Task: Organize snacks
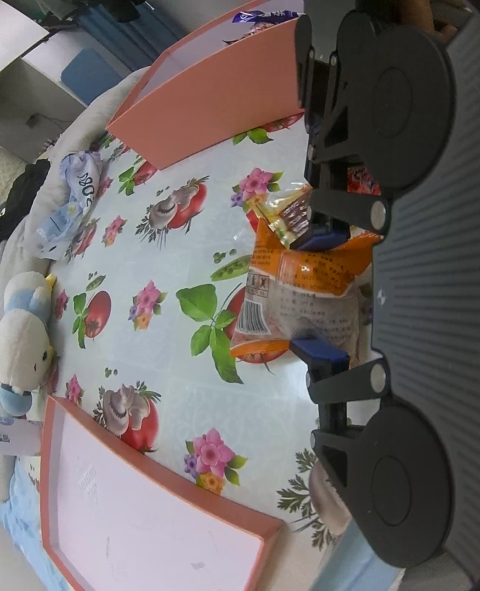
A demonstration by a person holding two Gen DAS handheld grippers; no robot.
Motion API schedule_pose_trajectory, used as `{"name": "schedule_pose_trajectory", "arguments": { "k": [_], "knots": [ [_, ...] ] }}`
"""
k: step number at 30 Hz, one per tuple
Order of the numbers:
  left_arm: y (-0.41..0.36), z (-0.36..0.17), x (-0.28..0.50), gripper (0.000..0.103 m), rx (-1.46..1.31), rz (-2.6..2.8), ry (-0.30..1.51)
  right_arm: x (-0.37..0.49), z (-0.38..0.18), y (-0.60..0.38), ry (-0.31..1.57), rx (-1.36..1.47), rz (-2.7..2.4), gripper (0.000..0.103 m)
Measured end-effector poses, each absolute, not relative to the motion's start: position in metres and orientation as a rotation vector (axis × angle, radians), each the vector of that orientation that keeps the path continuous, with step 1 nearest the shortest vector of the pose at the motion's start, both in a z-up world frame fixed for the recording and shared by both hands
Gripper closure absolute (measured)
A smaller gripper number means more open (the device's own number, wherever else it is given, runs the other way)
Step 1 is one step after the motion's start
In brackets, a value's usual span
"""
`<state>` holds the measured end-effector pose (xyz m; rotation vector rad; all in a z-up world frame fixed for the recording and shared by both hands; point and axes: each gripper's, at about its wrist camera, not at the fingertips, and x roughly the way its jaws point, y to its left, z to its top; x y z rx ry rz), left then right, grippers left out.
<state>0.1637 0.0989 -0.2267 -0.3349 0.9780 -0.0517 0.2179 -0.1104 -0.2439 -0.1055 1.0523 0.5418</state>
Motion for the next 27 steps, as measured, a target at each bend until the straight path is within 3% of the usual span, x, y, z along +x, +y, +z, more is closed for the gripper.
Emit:
{"name": "schedule_pose_trajectory", "arguments": {
  "k": [5,7,8,9,17,23,27],
  "knots": [
    [0.097,-0.223,0.158,0.048,-0.353,-0.074,0.956,0.223,-0.244,-0.126,1.062,0.048,0.474,0.093],
    [0.095,-0.227,0.161,0.048,-0.365,-0.088,0.959,0.230,-0.248,-0.133,1.099,0.150,0.449,0.075],
    [0.094,-0.230,0.163,0.049,-0.366,-0.092,0.966,0.234,-0.250,-0.138,1.115,0.221,0.453,0.056],
    [0.091,-0.235,0.167,0.049,-0.356,-0.099,0.990,0.236,-0.252,-0.140,1.125,0.270,0.458,0.045],
    [0.076,-0.246,0.173,0.048,-0.229,-0.135,1.007,0.257,-0.260,-0.145,1.242,0.450,0.367,0.047],
    [0.083,-0.249,0.175,0.047,-0.254,-0.163,1.008,0.267,-0.266,-0.149,1.297,0.576,0.374,0.031],
    [0.091,-0.253,0.178,0.045,-0.302,-0.176,1.014,0.271,-0.273,-0.151,1.328,0.714,0.393,0.031]
  ]
}}
